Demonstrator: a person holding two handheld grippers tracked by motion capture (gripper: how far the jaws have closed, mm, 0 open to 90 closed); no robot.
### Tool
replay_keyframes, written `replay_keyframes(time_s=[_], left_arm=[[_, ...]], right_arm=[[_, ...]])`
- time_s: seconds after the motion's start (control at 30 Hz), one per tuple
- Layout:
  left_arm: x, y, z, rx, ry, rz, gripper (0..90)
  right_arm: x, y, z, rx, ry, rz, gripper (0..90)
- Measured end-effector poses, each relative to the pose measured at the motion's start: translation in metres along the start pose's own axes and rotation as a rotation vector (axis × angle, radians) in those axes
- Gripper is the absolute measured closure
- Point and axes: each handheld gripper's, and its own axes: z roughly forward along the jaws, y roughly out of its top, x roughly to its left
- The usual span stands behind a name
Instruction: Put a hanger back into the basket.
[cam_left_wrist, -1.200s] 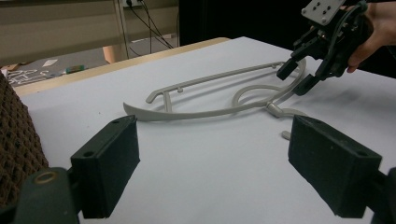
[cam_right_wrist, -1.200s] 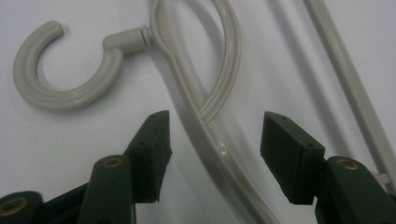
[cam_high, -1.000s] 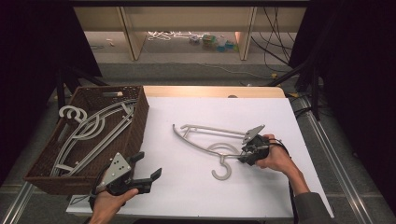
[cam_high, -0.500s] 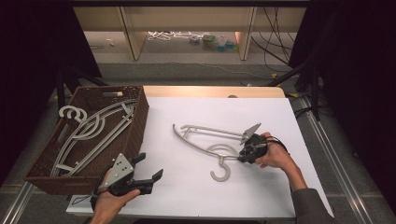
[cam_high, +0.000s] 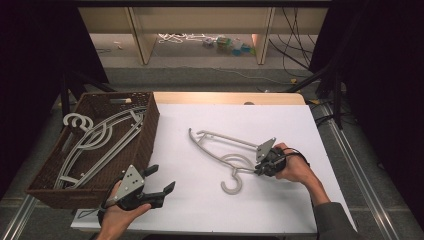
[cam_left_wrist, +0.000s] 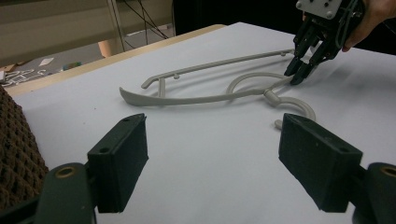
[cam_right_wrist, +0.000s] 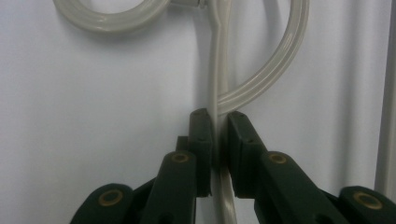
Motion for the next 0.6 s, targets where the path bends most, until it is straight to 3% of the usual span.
replay_keyframes(time_s=[0.27,0.33,0.4,0.43,0.5,0.53,0.57,0.6], left_arm=[[0.000,0.000,0.000,0.000,0.006,0.007,22.7],[0.000,0.000,0.000,0.002,0.006,0.008,22.8],[0.000,0.000,0.000,0.008,0.005,0.003,23.0],[-0.001,0.000,0.000,0.009,0.006,0.004,23.0],[0.000,0.001,0.000,0.008,0.008,0.015,23.1],[-0.001,0.000,0.001,0.001,0.004,0.000,23.2],[-0.001,0.001,0.000,0.014,0.011,0.025,23.2],[-0.002,0.001,0.001,0.014,0.015,0.026,23.3]], right_arm=[[0.008,0.007,-0.006,-0.046,0.014,-0.019,82.1],[0.008,0.007,-0.009,-0.064,0.001,-0.020,82.2],[0.010,0.008,-0.013,-0.041,-0.006,-0.015,82.2],[0.010,0.007,-0.013,-0.065,0.010,-0.018,82.3],[0.012,0.007,-0.015,-0.077,-0.012,-0.016,82.3],[0.012,0.008,-0.016,-0.078,-0.005,-0.019,82.3],[0.013,0.008,-0.017,-0.081,-0.018,-0.016,82.3],[0.014,0.009,-0.018,-0.092,-0.012,-0.016,82.3]])
